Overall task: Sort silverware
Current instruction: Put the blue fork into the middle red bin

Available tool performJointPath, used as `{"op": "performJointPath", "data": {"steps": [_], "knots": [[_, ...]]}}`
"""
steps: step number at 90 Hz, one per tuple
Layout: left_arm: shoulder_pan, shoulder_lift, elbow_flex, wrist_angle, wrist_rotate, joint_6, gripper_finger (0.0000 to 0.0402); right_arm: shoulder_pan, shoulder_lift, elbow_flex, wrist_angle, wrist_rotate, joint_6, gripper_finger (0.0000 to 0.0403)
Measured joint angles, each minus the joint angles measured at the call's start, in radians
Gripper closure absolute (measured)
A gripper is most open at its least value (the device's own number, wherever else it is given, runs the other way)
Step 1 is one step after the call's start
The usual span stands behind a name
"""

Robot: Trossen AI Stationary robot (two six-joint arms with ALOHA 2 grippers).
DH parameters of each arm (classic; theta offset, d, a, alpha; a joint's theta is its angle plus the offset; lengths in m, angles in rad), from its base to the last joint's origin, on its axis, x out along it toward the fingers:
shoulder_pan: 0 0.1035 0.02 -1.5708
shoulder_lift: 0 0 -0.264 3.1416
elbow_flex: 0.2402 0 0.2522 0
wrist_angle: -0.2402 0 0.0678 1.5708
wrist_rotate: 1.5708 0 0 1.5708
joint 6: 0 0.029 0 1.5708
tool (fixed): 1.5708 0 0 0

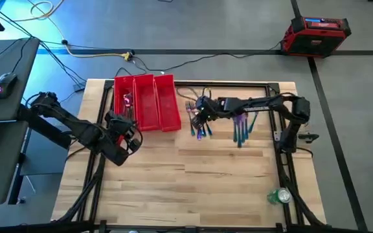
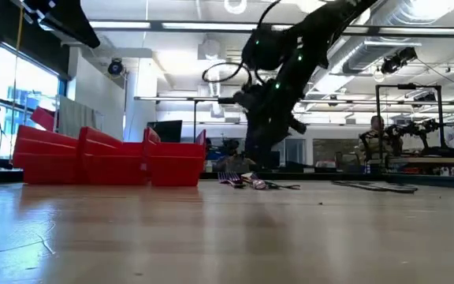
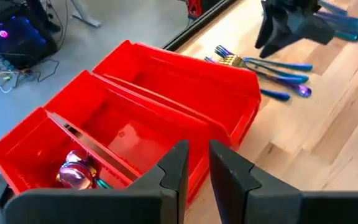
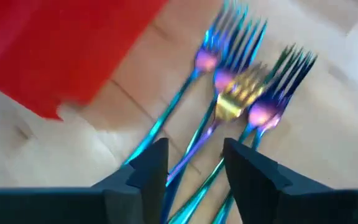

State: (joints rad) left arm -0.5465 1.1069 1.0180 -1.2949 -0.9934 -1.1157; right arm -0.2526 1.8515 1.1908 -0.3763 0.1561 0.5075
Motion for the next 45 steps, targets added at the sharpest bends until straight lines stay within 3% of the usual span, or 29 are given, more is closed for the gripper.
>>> {"op": "performJointPath", "data": {"steps": [29,45], "knots": [[0.000,0.000,0.000,0.004,0.022,0.054,0.0358,0.025,0.135,0.002,0.051,0.047,0.053,0.0222],[0.000,0.000,0.000,0.005,0.022,0.073,0.0358,0.024,0.173,0.004,0.098,0.054,0.076,0.0251]]}}
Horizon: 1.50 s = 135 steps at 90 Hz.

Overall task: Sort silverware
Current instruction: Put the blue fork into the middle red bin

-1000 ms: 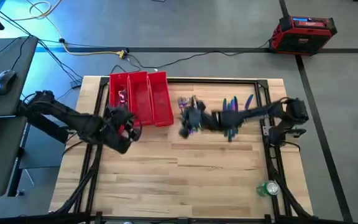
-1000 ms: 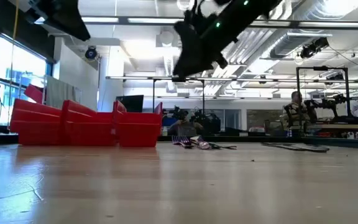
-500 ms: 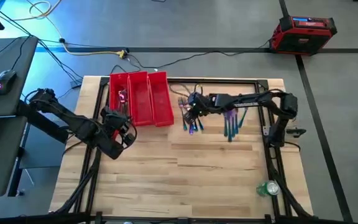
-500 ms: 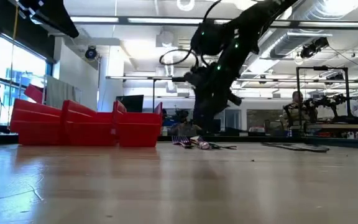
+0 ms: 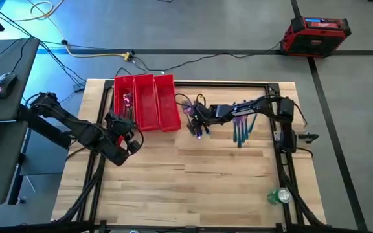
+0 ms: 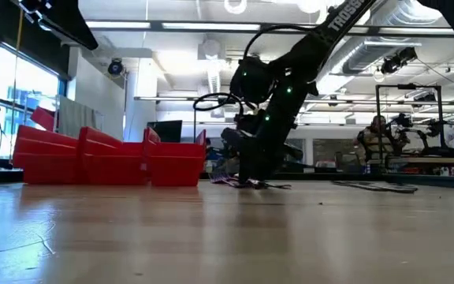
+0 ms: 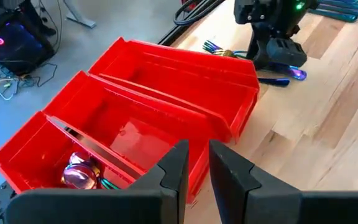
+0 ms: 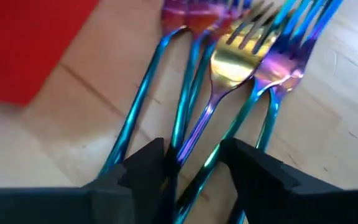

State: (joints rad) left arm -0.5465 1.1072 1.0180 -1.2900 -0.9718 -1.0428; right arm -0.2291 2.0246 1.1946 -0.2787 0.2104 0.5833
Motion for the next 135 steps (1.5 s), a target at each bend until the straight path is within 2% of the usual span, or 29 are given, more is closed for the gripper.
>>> {"op": "performJointPath", "data": {"steps": [8,22,46,65,76,103,113,126,135], "knots": [[0.000,0.000,0.000,0.000,0.000,0.007,0.0358,0.000,0.001,0.000,-0.003,0.000,0.014,0.0290],[0.000,0.000,0.000,-0.001,0.000,0.007,0.0358,0.007,-0.012,-0.001,-0.013,0.004,0.030,0.0381],[0.000,0.000,0.000,0.000,0.004,-0.003,0.0358,0.030,-0.103,0.088,-0.221,0.037,0.046,0.0397],[0.000,0.000,0.000,0.001,0.011,-0.003,0.0358,0.025,-0.126,0.089,-0.371,0.018,0.099,0.0398],[0.001,0.000,0.000,0.002,0.013,-0.002,0.0358,0.026,-0.123,0.053,-0.377,0.022,0.125,0.0393],[0.001,0.000,0.000,0.003,0.012,-0.002,0.0358,0.034,-0.122,0.012,-0.361,-0.027,0.119,0.0296],[0.001,0.000,-0.006,0.003,0.014,-0.001,0.0358,0.034,-0.123,0.000,-0.355,-0.026,0.119,0.0272],[0.001,0.000,-0.007,0.003,0.025,0.000,0.0358,0.034,-0.115,0.000,-0.341,-0.017,0.116,0.0267],[0.001,0.000,-0.007,0.003,0.026,-0.001,0.0358,0.034,-0.089,0.000,-0.339,-0.016,0.117,0.0281]]}}
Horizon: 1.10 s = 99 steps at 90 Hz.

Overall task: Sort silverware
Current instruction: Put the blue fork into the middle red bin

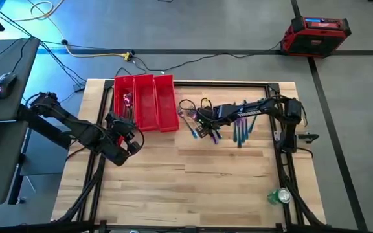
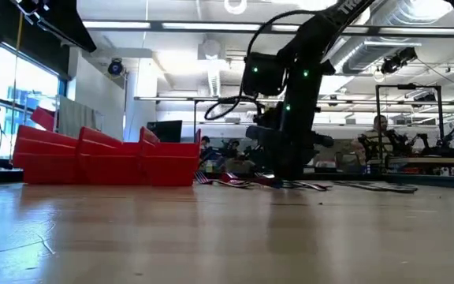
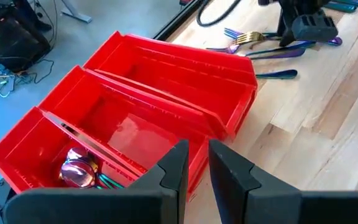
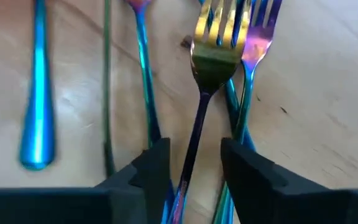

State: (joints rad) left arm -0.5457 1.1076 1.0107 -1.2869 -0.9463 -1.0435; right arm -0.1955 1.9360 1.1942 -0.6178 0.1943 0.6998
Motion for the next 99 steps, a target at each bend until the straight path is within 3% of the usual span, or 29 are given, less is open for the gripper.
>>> {"op": "performJointPath", "data": {"steps": [20,46,64,71,81,99], "knots": [[0.000,0.000,0.000,0.002,0.016,-0.002,0.0358,0.014,0.009,0.006,0.007,-0.002,-0.006,0.0390],[-0.031,0.000,-0.005,0.053,-0.079,-0.021,0.0357,0.075,-0.157,0.019,0.095,0.101,-0.114,0.0400],[-0.071,0.000,-0.108,0.313,-0.171,0.045,0.0342,0.126,-0.265,0.018,0.394,0.144,-0.396,0.0401],[-0.070,0.000,-0.167,0.485,-0.177,0.135,0.0334,0.145,-0.265,0.018,0.582,0.068,-0.536,0.0402],[-0.058,0.000,-0.251,0.789,-0.188,0.275,0.0321,0.149,-0.250,0.018,0.861,-0.170,-0.699,0.0402],[0.000,0.000,-0.348,1.220,-0.171,0.605,0.0296,0.134,-0.241,0.018,1.100,-0.519,-0.758,0.0402]]}}
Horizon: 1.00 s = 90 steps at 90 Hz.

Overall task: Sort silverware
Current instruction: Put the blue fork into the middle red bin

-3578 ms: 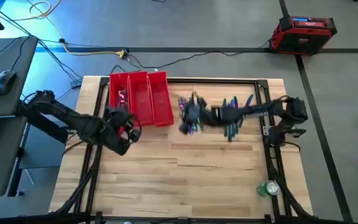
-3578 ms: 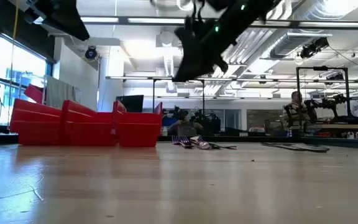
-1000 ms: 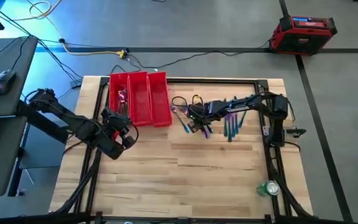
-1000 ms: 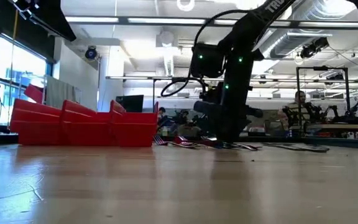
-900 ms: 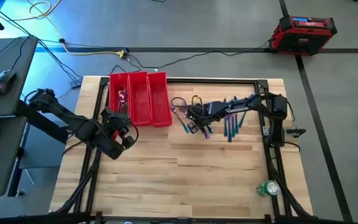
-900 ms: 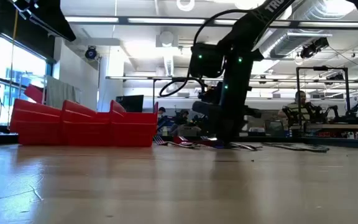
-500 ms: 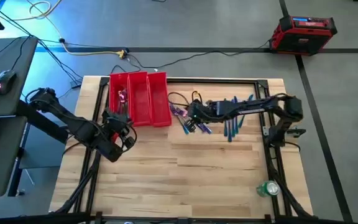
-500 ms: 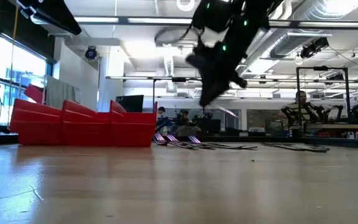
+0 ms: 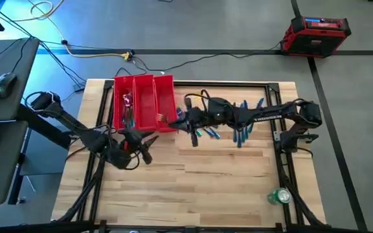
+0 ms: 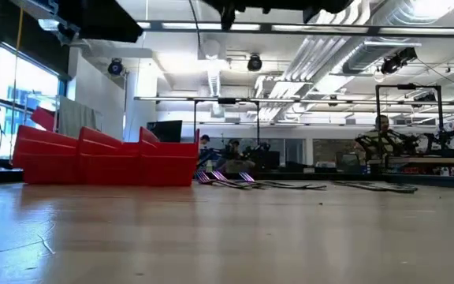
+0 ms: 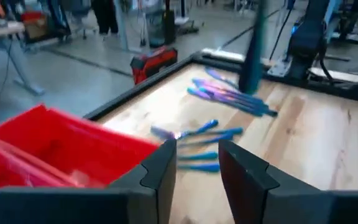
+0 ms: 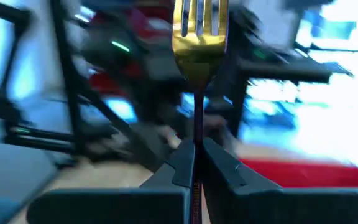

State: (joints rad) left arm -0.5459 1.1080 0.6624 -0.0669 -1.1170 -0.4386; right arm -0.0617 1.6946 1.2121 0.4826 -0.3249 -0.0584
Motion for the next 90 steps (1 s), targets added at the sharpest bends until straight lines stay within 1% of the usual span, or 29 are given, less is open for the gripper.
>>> {"op": "performJointPath", "data": {"steps": [6,12,17,22,26,36,44,54,67,90], "knots": [[0.039,0.000,-0.017,0.167,0.069,0.146,0.0288,-0.005,0.002,0.000,0.035,-0.078,0.005,0.0403],[0.091,0.000,-0.034,0.321,0.208,0.274,0.0281,-0.005,0.008,0.000,0.057,-0.111,-0.002,0.0403],[0.142,0.000,-0.035,0.394,0.341,0.318,0.0274,-0.005,0.012,0.000,0.061,-0.140,-0.002,0.0403],[0.191,-0.001,-0.035,0.425,0.444,0.328,0.0266,-0.005,0.012,0.000,0.065,-0.153,-0.003,0.0403],[0.226,-0.001,-0.035,0.431,0.506,0.329,0.0261,-0.004,0.011,0.000,0.074,-0.161,-0.002,0.0403],[0.284,0.000,-0.035,0.435,0.621,0.359,0.0249,-0.004,0.010,0.000,0.072,-0.208,-0.002,0.0403],[0.300,0.000,-0.035,0.478,0.726,0.428,0.0243,-0.003,0.010,0.000,0.065,-0.212,-0.002,0.0403],[0.309,0.004,-0.035,0.541,0.789,0.490,0.0240,-0.003,0.011,0.000,0.059,-0.215,-0.002,0.0403],[0.328,0.010,-0.035,0.564,0.873,0.520,0.0241,-0.003,0.010,0.000,0.059,-0.215,-0.002,0.0403],[0.359,0.058,-0.035,0.649,0.946,0.522,0.0241,-0.003,0.010,0.000,0.046,-0.214,-0.002,0.0403]]}}
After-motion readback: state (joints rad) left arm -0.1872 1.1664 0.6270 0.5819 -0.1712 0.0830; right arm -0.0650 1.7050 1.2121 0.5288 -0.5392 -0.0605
